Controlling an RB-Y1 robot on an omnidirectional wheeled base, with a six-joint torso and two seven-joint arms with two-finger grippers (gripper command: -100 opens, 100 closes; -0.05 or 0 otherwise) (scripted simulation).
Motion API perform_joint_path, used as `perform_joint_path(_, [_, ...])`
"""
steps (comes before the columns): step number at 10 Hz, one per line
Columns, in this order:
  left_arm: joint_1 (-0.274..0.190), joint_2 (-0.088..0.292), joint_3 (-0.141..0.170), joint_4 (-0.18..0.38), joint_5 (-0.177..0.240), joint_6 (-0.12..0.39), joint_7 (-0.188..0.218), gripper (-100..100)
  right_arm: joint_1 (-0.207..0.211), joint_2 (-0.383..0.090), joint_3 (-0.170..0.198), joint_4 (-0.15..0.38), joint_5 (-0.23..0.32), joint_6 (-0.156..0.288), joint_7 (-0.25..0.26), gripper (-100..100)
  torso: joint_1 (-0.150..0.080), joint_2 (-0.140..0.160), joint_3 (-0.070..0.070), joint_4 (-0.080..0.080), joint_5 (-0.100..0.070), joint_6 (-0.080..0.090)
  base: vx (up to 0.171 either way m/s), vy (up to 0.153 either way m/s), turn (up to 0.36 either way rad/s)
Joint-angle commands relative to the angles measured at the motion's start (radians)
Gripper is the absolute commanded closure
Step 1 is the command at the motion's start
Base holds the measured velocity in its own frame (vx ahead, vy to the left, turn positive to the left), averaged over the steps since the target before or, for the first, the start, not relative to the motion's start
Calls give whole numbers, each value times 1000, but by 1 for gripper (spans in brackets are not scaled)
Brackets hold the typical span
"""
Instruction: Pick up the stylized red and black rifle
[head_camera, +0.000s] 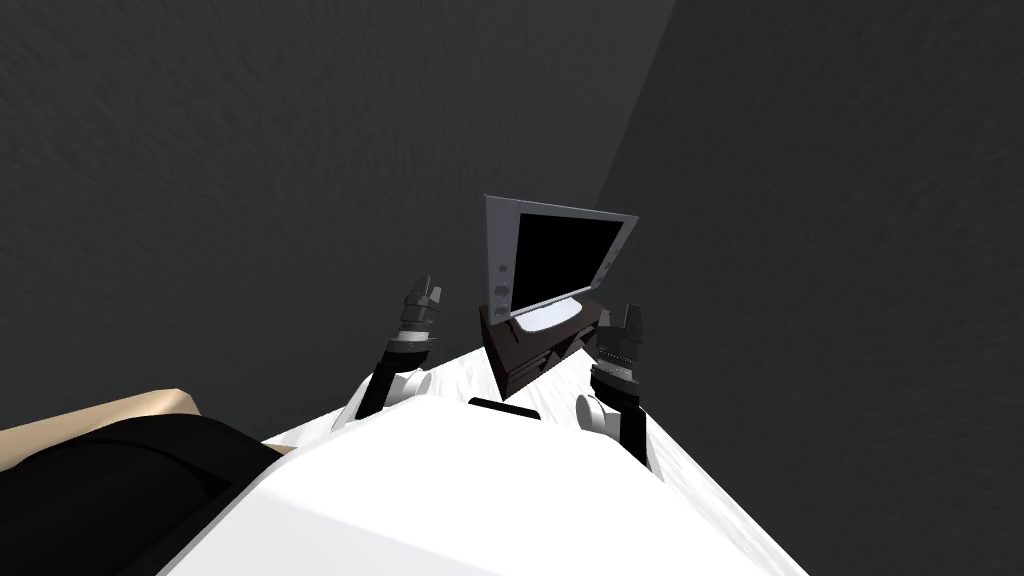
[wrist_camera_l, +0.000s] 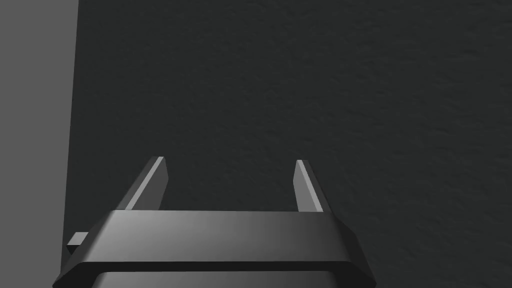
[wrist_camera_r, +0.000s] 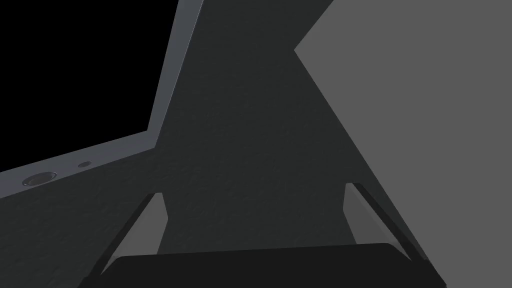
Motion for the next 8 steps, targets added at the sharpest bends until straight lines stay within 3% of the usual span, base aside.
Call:
perform_joint_path(1, [-4, 38, -5, 14, 23, 3, 8, -100, 0, 0, 0, 0, 0, 0, 0, 0, 0, 0, 0, 0, 0, 0, -12, -62, 4])
perform_joint_path(8, [-16, 225, -58, 117, 178, 34, 65, -100, 0, 0, 0, 0, 0, 0, 0, 0, -11, 1, 1, 0, -3, 0, -20, -154, -29])
